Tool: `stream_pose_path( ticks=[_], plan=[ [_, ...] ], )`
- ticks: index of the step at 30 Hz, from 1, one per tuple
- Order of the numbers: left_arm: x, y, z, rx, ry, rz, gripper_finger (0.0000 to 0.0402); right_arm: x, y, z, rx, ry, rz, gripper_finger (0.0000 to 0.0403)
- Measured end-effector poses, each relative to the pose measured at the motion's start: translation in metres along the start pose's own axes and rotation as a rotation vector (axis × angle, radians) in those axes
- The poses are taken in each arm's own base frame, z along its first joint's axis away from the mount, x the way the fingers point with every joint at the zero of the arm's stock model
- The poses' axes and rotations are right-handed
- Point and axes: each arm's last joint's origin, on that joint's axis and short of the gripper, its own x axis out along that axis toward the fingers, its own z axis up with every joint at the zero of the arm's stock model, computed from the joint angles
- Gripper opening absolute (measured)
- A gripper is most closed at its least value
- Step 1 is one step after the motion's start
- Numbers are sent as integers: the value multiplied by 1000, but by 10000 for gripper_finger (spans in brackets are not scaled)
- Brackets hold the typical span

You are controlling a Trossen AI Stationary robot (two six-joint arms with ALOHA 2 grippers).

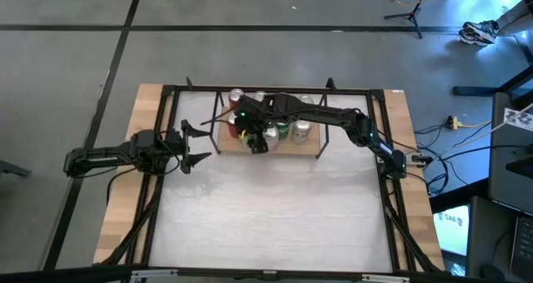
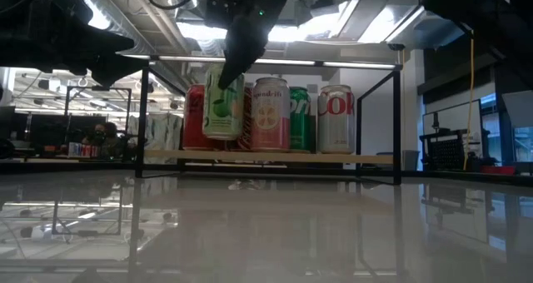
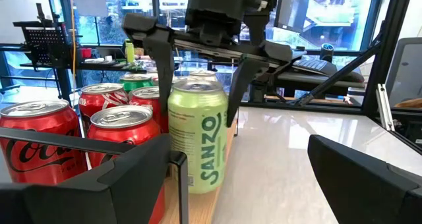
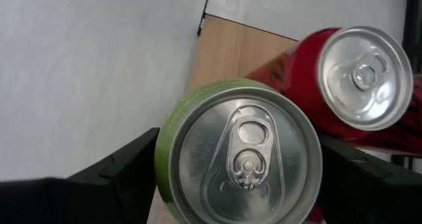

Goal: Place canned beverage on shelf
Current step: Put the light green soda can on the shelf

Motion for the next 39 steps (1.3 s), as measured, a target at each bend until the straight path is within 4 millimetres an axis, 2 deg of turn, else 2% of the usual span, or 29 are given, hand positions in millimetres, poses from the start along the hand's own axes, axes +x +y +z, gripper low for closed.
stream_pose_path(
  ticks=[8, 17, 39],
  plan=[
    [0, 0, 0, 0, 0, 0, 350, 0, -1, 1, 0, -10, -9, 315],
    [0, 0, 0, 0, 0, 0, 350, 21, 0, -2, 1, 23, 2, 315],
    [0, 0, 0, 0, 0, 1, 350, 22, 0, -2, -37, 24, 0, 319]
  ],
)
